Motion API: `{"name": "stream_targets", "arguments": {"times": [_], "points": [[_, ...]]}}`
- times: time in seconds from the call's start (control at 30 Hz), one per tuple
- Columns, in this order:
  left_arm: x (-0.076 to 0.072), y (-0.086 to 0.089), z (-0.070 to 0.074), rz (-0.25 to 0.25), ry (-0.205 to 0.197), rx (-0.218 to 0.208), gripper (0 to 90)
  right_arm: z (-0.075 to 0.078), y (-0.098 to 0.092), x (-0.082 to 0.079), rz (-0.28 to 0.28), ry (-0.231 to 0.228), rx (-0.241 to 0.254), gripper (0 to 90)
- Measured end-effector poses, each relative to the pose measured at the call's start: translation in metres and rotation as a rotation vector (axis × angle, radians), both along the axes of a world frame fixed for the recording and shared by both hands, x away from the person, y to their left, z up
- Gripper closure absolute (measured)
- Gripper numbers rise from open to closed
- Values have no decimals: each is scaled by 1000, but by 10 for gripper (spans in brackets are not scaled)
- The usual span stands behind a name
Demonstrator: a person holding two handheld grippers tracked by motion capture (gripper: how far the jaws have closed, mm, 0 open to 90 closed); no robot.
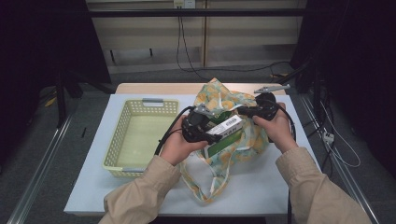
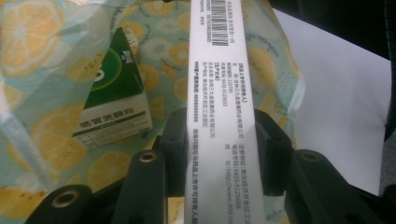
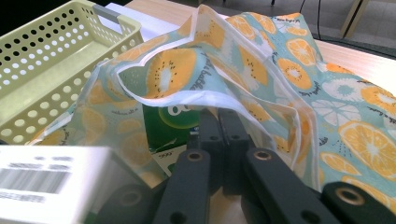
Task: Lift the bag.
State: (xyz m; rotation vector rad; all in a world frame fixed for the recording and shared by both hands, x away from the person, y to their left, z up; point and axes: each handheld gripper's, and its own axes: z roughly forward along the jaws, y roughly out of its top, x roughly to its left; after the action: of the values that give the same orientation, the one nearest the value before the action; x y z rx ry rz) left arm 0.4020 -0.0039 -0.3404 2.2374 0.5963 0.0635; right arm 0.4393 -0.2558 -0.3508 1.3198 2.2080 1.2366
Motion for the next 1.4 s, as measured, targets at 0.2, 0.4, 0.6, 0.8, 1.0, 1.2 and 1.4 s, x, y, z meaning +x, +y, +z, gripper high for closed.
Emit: {"name": "stream_targets", "arguments": {"times": [0.2, 0.4, 0.6, 0.8, 1.0, 1.2, 1.4], "points": [[9, -9, -13, 27, 7, 12, 622, 0, -2, 0, -4, -4, 2, 900], [14, -16, -21, 45, -2, 20, 622, 0, -3, 0, -4, -2, 3, 900], [19, -24, -31, 62, 15, 18, 622, 1, -5, -1, -8, -5, 8, 900], [22, -32, -37, 66, 18, -6, 623, 3, -9, -1, -14, -7, 14, 900], [25, -38, -40, 73, 23, -4, 622, 5, -11, 0, -18, -11, 8, 900], [30, -39, -41, 88, 23, -9, 623, 6, -12, 0, -17, -12, 5, 900], [34, -40, -44, 101, 25, -19, 622, 7, -12, 1, -16, -14, 4, 900]]}}
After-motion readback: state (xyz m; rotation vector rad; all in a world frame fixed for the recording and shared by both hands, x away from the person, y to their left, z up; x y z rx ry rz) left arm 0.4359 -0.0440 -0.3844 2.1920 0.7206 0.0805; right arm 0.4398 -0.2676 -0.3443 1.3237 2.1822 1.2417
